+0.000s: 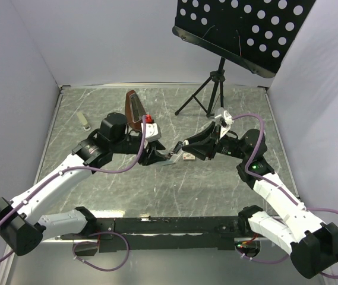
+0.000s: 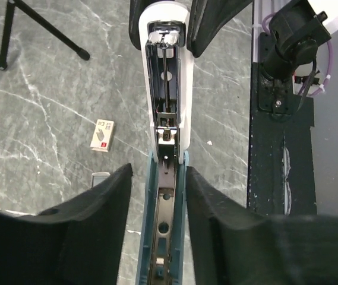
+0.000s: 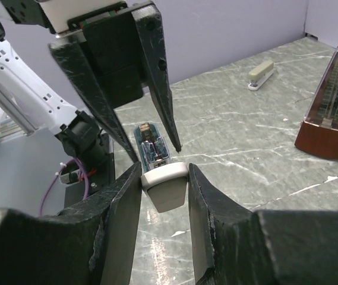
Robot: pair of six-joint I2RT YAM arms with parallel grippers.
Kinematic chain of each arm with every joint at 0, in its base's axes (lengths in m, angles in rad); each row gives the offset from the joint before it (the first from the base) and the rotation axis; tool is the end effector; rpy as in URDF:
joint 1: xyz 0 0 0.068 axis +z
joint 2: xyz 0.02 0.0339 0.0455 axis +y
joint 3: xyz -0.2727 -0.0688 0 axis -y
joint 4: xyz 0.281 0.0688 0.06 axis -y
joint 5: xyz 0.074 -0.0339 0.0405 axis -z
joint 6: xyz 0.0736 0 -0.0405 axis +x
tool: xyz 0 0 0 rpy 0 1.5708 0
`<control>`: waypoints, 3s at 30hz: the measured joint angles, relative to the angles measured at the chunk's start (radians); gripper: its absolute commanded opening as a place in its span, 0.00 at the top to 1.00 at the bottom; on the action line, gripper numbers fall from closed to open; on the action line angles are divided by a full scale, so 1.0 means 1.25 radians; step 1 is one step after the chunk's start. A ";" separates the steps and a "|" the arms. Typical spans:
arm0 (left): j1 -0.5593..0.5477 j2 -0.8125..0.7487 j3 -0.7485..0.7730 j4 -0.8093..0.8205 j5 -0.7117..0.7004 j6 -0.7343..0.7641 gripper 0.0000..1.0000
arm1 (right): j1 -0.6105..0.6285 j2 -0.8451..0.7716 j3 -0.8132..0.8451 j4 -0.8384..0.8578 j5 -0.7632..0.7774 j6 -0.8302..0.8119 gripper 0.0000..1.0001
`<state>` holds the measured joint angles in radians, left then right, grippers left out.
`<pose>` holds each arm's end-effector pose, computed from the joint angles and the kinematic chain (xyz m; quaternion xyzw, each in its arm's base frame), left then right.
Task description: Load the staples into the stapler
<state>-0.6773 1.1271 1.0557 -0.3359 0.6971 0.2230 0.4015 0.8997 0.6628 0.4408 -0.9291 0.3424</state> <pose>0.2098 -0.2294 0.3479 0.5106 0.6254 -0.3943 0.4389 0.2101 0.1532 0.3433 -0.3639 0.5540 0.5155 0.5430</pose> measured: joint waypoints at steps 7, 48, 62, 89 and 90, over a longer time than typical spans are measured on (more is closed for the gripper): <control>-0.011 0.037 0.013 -0.001 0.018 0.015 0.69 | 0.004 0.000 0.000 0.002 -0.001 0.000 1.00; -0.150 0.271 0.058 -0.331 -0.521 0.147 0.99 | 0.009 -0.271 -0.163 -0.258 0.489 -0.087 0.13; -0.253 0.459 0.104 -0.419 -0.649 0.146 0.91 | 0.009 -0.278 -0.169 -0.288 0.570 -0.093 0.12; -0.290 0.392 0.165 -0.390 -0.742 0.088 0.12 | 0.009 -0.246 -0.182 -0.288 0.524 -0.114 0.09; -0.278 0.368 0.165 -0.378 -0.742 0.076 0.11 | 0.009 -0.233 -0.178 -0.288 0.509 -0.117 0.08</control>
<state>-1.0252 1.5871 1.2625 -0.8082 -0.2306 0.3183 0.4122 0.6083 0.4404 0.0811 -0.2924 0.1967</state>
